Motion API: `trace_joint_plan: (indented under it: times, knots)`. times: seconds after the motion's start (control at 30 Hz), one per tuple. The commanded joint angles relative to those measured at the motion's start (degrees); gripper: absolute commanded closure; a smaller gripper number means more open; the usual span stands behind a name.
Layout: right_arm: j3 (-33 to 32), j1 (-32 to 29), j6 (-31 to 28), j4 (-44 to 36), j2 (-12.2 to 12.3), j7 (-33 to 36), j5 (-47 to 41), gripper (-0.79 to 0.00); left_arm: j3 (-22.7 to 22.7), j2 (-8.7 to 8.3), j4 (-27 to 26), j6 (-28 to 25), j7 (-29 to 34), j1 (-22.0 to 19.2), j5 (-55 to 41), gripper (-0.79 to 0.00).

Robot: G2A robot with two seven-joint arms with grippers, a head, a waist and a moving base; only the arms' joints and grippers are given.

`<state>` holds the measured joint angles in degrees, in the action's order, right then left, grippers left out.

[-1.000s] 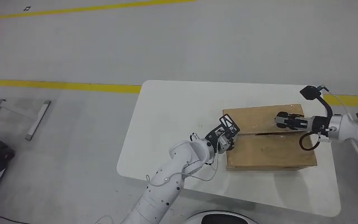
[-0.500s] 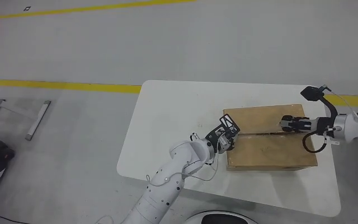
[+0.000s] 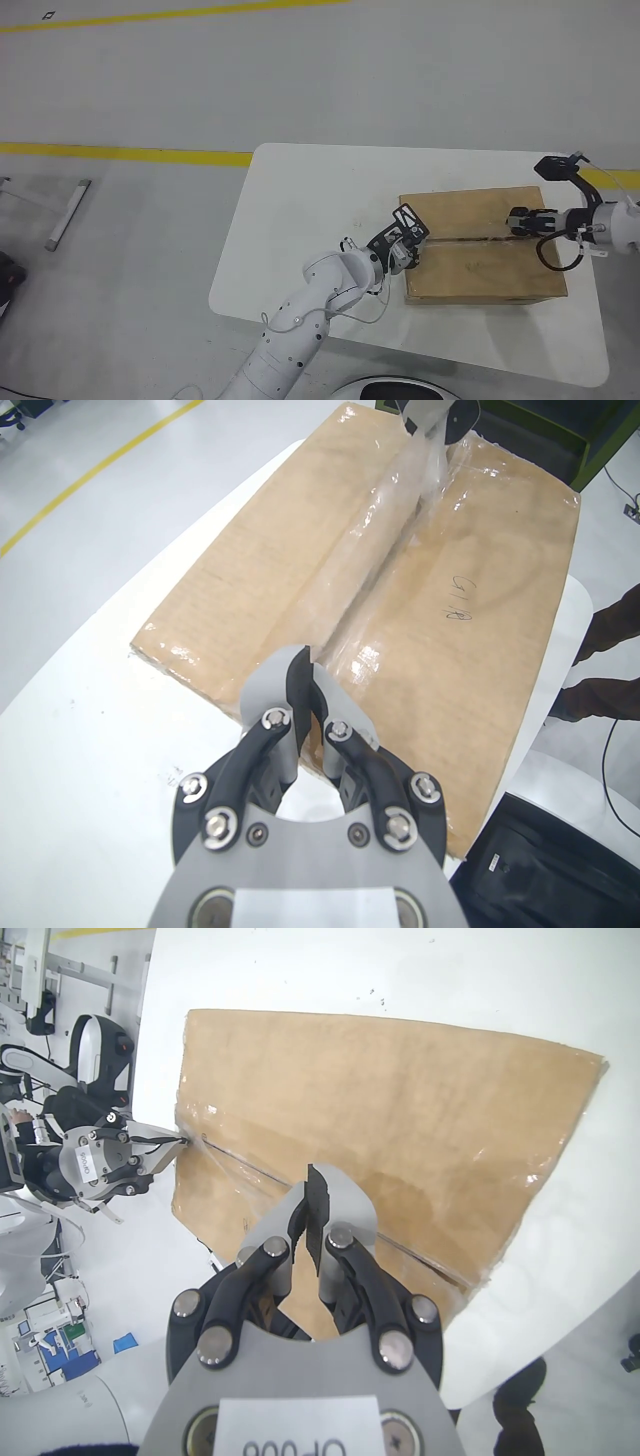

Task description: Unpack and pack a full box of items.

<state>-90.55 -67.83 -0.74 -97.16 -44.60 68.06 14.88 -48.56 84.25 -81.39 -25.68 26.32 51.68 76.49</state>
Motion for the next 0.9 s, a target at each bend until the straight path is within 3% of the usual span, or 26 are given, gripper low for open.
trace_joint_plan:
  times: [0.0,0.87]
  knots:
    - [0.6,0.5,0.3,0.4,0.0,0.7,0.2,0.0,0.0,0.0,0.0,0.1,0.1,0.0,-0.1,0.0]
    - [1.4,4.8,2.8,0.9,1.5,8.9,5.1,0.0,0.1,0.32,1.7,-0.3,-0.4,-1.2,-0.8,0.0]
